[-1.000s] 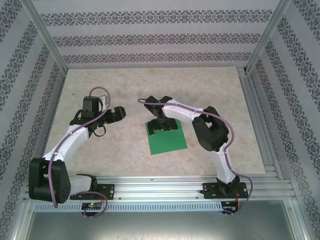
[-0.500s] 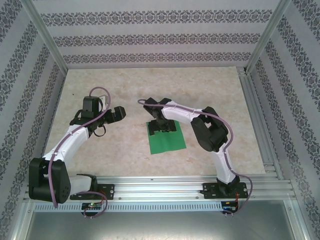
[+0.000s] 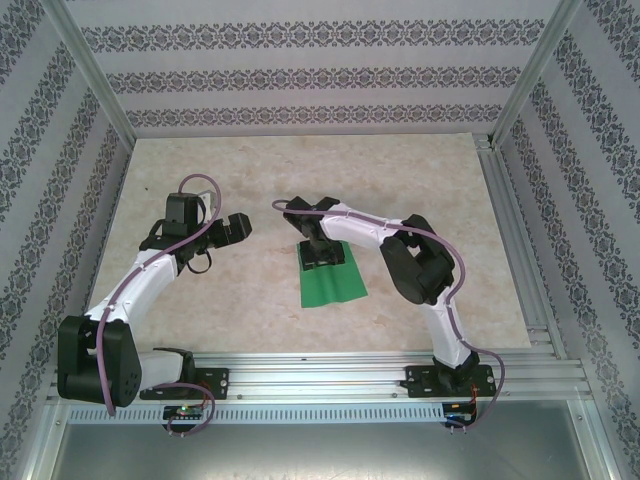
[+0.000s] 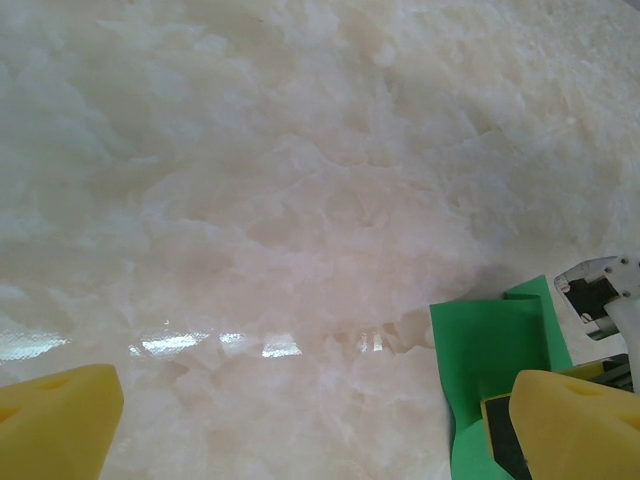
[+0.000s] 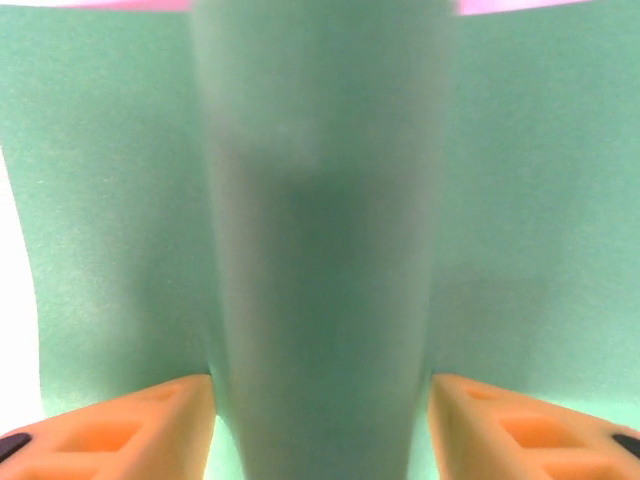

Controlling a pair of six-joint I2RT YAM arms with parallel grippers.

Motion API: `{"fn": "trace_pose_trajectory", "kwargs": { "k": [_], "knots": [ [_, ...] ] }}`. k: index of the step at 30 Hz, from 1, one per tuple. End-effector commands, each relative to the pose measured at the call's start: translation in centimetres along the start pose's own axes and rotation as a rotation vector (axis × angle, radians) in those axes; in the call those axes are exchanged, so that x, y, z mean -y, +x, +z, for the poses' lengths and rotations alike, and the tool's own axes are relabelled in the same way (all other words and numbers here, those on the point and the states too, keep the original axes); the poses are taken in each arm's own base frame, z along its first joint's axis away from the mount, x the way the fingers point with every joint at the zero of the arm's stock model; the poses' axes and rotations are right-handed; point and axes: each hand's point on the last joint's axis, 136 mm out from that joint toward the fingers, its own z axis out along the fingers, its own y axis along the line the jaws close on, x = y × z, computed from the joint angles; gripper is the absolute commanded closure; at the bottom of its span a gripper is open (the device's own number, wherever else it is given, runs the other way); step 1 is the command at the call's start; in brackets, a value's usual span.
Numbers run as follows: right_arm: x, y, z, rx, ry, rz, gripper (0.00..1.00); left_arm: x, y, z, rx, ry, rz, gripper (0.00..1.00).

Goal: Fold a paper plane with a square sheet of paper (pick it up from the middle)
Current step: Fold the square sheet of paper in half at the center of the table.

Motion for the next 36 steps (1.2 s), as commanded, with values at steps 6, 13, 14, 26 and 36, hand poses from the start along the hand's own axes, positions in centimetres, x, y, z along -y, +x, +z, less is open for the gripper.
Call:
{"fn": "trace_pose_trajectory", "kwargs": {
  "k": [6,13,14,26,36],
  "knots": [
    [0.0,-1.7,-6.7,0.136,-0.109,0.038,0.5,1.5,-1.3,-1.7,0.046,0.026,0.012,0.0],
    [-3.2,-3.4,-10.5,0.228,-0.455,0.101,0.52,2.0,-1.6,-2.1,0.062,0.043,-0.004,0.0],
    [-3.5,-3.7,-11.0,0.236,-0.508,0.111,0.52,2.0,-1.6,-2.2,0.062,0.046,-0.005,0.0],
    [0.5,-2.9,-5.1,0.165,-0.606,0.24,0.46,5.5,-0.4,-1.0,0.022,0.169,-0.025,0.0],
    [4.6,-0.7,-3.1,0.131,-0.471,0.257,0.33,8.9,1.4,1.6,-0.038,0.189,0.033,0.0]
  ]
}}
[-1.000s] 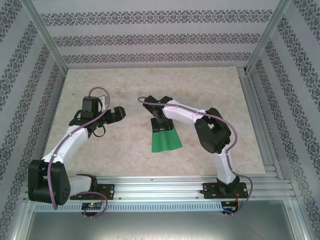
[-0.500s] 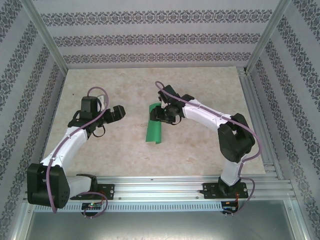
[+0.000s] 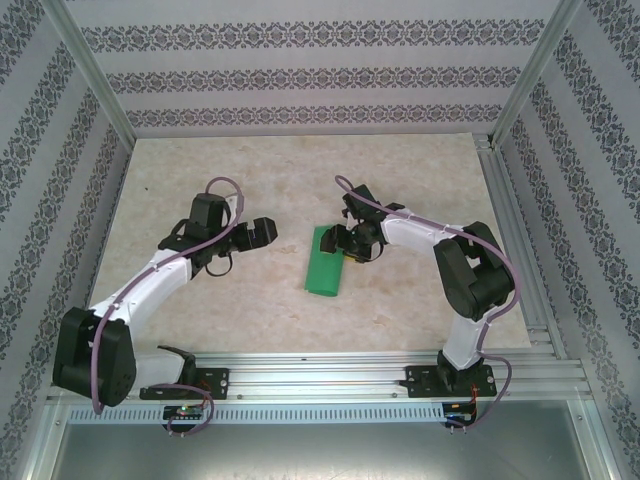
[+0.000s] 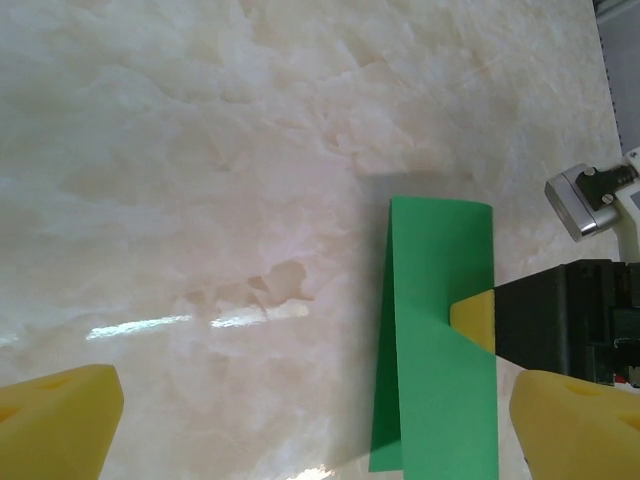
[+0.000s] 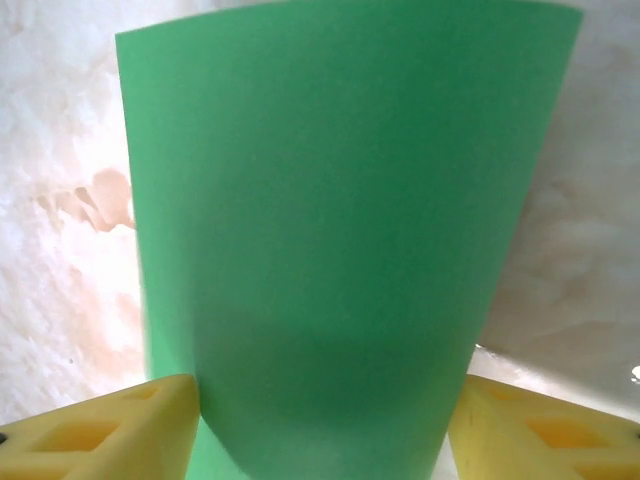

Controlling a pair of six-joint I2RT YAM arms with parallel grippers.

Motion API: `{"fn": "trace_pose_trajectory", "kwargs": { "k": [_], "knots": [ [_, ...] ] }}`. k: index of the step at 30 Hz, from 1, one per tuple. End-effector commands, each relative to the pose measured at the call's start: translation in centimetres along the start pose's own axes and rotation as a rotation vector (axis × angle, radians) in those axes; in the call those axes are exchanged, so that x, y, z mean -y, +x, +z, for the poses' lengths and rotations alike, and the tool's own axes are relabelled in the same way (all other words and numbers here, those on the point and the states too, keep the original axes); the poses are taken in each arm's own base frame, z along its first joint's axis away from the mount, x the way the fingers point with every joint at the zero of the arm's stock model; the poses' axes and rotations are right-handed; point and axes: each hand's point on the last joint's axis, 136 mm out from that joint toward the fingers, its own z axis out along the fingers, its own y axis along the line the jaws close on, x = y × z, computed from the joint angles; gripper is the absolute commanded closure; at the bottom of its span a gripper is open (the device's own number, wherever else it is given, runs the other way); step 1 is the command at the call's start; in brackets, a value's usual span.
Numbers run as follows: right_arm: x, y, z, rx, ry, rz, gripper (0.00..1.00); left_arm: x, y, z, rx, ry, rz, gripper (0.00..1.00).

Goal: Fold a paper plane with a square sheet of paper (pick it up from the middle)
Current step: Fold the square sheet of paper in half at the center of the table.

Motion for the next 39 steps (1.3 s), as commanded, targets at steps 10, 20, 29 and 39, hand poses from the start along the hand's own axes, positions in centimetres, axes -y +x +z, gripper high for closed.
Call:
{"fn": "trace_pose_trajectory", "kwargs": {
  "k": [10,20,29,39],
  "knots": [
    [3.4,0.0,-2.0,0.095,0.146,0.032,0.32,4.1,-0.7,3.1,-0.012,0.084,0.037,0.07],
    [4.2,-0.1,-0.8,0.127,0.183,0.082,0.3,5.3,0.5,5.7,-0.076,0.134,0.007,0.31],
    [3.2,-0.1,0.4,0.106,0.187,0.064,0.29,6.2,1.5,7.9,-0.138,0.169,-0.008,0.55],
    [2.7,-0.3,0.8,0.114,0.177,0.07,0.26,6.3,2.5,9.1,-0.174,0.175,-0.015,0.71]
  ]
}}
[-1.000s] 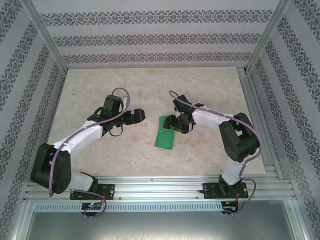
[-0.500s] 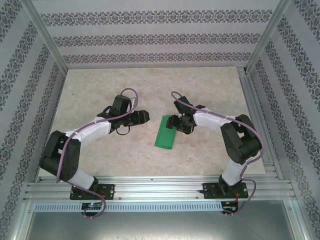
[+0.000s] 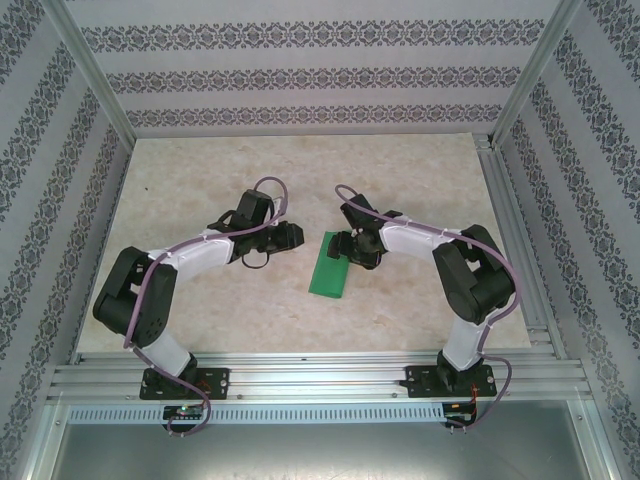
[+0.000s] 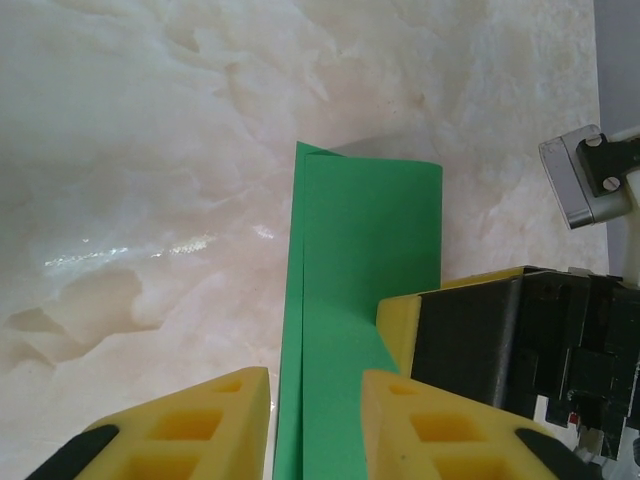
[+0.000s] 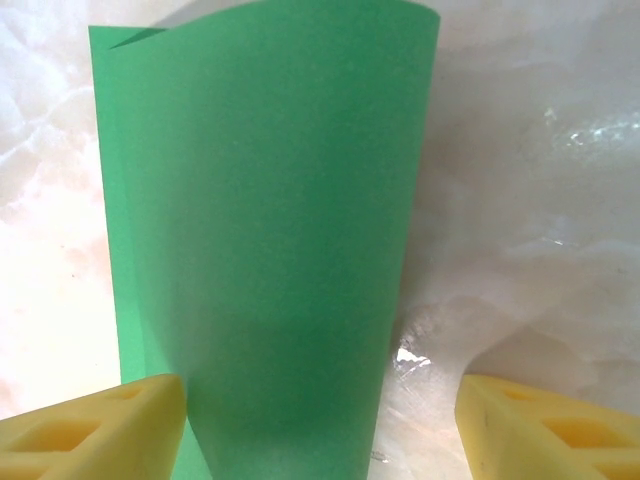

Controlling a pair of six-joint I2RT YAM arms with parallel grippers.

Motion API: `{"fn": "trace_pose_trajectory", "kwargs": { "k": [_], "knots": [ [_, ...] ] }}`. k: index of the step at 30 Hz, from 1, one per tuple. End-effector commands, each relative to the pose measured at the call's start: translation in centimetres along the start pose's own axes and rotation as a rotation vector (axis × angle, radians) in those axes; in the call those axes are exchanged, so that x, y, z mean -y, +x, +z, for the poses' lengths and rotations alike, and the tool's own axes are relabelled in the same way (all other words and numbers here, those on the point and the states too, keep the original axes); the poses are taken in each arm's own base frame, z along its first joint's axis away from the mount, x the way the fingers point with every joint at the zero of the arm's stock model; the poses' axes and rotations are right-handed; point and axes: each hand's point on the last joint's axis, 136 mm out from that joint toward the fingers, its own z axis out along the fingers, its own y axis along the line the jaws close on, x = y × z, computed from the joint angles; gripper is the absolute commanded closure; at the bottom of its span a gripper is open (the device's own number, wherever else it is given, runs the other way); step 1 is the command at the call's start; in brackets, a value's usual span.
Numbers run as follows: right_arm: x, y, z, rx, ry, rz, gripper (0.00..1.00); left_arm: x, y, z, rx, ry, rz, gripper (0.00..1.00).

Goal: Fold a paper plane with a square sheet of paper (pick it up from the middle)
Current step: Fold the square sheet of paper in half at the center of the table, then hold the square sheet of paper at the center of the table.

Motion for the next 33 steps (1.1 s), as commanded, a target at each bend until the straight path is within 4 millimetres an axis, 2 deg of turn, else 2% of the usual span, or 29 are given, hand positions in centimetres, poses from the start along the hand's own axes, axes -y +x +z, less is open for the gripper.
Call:
{"fn": "trace_pose_trajectory", "kwargs": {
  "k": [1,8,14,20,33],
  "knots": [
    [-0.9,-0.4,0.3,0.016,-0.01,0.001,0.25,1.8,-0.9,0.6,0.016,0.053,0.019,0.73],
    [-0.9,-0.1,0.7,0.003,-0.018,0.012,0.24,1.7,-0.4,1.9,-0.018,0.063,-0.005,0.82],
    [-0.2,0.0,1.0,0.004,0.022,0.016,0.25,2.1,0.3,3.1,-0.057,0.075,-0.003,0.88],
    [-0.5,0.1,1.6,-0.007,0.02,0.011,0.23,2.4,0.9,4.1,-0.08,0.079,-0.009,0.91],
    [-0.4,0.3,2.3,-0.017,0.027,0.016,0.22,2.0,1.2,4.5,-0.092,0.062,-0.026,0.92]
  ]
}}
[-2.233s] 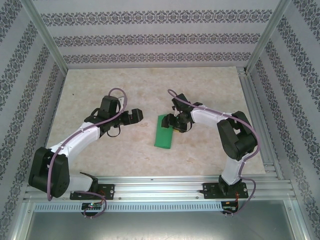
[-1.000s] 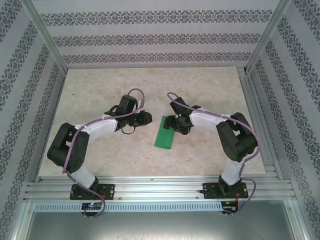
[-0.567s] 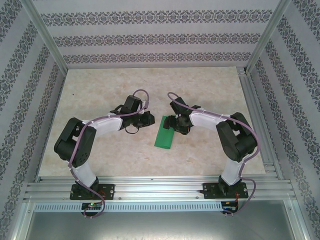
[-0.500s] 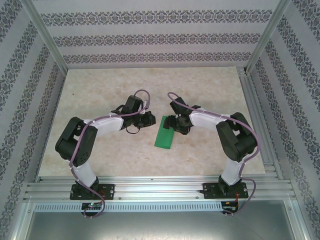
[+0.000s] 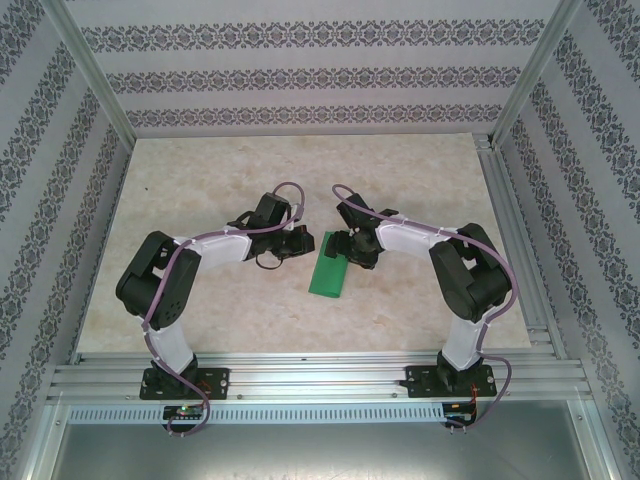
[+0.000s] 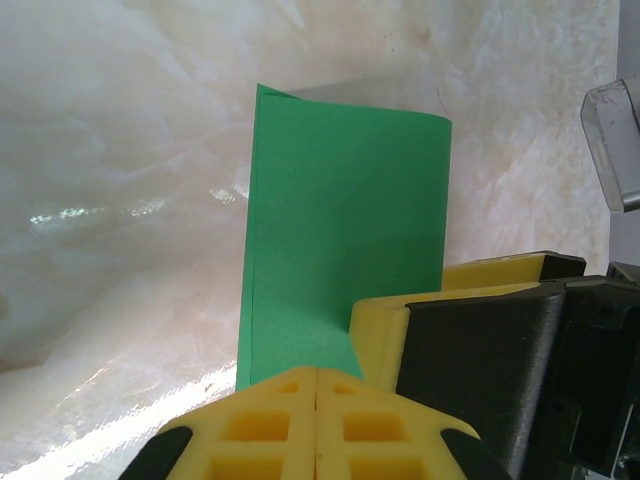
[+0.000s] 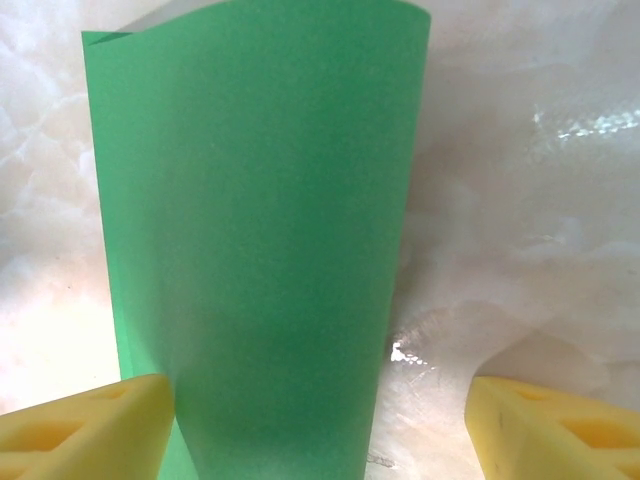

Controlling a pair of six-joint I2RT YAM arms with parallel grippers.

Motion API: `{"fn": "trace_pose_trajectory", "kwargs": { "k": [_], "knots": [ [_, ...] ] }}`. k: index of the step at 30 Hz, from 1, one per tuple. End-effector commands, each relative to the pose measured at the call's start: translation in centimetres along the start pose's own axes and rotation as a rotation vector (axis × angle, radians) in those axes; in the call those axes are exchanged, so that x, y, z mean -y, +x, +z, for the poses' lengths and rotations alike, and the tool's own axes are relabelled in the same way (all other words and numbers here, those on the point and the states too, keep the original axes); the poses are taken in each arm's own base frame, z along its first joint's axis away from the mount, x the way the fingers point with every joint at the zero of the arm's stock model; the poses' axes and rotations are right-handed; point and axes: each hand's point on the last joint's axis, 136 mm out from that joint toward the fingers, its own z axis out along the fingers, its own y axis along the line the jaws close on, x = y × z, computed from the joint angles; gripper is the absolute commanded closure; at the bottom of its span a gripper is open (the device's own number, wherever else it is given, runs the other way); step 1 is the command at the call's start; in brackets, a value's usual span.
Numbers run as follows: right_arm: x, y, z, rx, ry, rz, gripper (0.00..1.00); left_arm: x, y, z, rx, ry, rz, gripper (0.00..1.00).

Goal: Fold a paper plane with a square sheet of paper (pick it up from the middle)
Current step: Hold the square sheet of paper at the center of the table.

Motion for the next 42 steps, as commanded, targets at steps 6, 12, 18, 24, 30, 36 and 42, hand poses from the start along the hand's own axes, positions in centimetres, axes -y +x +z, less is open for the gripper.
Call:
{"fn": "trace_pose_trajectory", "kwargs": {
  "k": [6,12,18,24,30,36,42],
  "knots": [
    [-0.1,0.1,2.1,-0.006,0.0,0.016,0.22,1.3,-0.7,0.4,0.011,0.033,0.011,0.92],
    [0.4,0.4,2.2,-0.012,0.028,0.009,0.22,1.4,-0.6,0.6,-0.001,0.04,0.012,0.94],
    [0.6,0.5,2.5,-0.016,0.036,0.013,0.22,1.5,0.1,1.5,-0.035,0.059,-0.002,0.97],
    [0.9,0.7,2.9,-0.023,0.047,0.016,0.22,1.7,0.9,2.9,-0.08,0.07,-0.012,0.98],
    [1.0,0.8,3.0,-0.029,0.055,0.012,0.22,1.0,1.3,3.8,-0.096,0.044,-0.02,1.0],
    [0.8,0.9,3.0,-0.034,0.049,0.0,0.21,0.4,1.9,4.7,-0.116,0.03,-0.032,1.0],
    [0.6,0.9,2.9,-0.031,0.041,-0.003,0.21,-1.4,2.6,4.8,-0.117,-0.041,-0.053,1.0]
  ]
}}
